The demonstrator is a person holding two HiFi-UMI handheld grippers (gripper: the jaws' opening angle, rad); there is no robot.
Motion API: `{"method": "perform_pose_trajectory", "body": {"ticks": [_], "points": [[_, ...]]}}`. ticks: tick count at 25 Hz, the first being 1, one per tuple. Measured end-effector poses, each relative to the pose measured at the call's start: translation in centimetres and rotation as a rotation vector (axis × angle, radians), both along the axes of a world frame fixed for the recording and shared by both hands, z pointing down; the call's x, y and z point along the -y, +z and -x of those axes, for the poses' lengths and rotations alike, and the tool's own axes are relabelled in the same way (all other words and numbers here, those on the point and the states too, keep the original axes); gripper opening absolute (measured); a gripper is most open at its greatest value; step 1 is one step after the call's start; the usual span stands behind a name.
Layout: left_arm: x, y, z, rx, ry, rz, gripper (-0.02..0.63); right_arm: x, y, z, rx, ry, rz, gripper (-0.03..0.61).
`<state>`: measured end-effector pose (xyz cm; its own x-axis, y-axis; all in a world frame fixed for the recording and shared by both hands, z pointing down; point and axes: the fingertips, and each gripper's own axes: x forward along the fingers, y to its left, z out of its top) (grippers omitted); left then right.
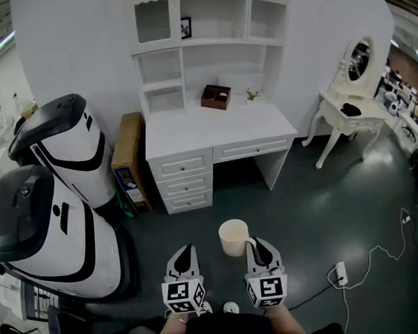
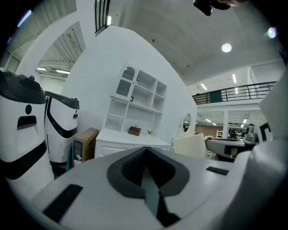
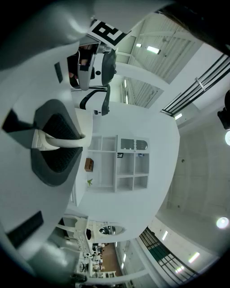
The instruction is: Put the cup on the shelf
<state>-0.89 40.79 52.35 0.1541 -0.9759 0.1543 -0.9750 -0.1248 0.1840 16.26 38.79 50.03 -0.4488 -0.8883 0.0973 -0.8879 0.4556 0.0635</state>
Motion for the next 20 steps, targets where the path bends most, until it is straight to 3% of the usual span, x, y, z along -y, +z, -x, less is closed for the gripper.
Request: {"method": "perform_pose_trajectory", "body": {"ticks": [11,20], "points": [[-0.3,0.4,-0.3,0.001,-0.011,0.004,0.002,0.2,0.1,-0.5,0.028,0.001,0.015,0.046],[-0.1,0.9,0.9,0.004,0.008,0.022,0.003,0.4,-1.1,0.4,0.024,0.004,-0.036,0.048]]}}
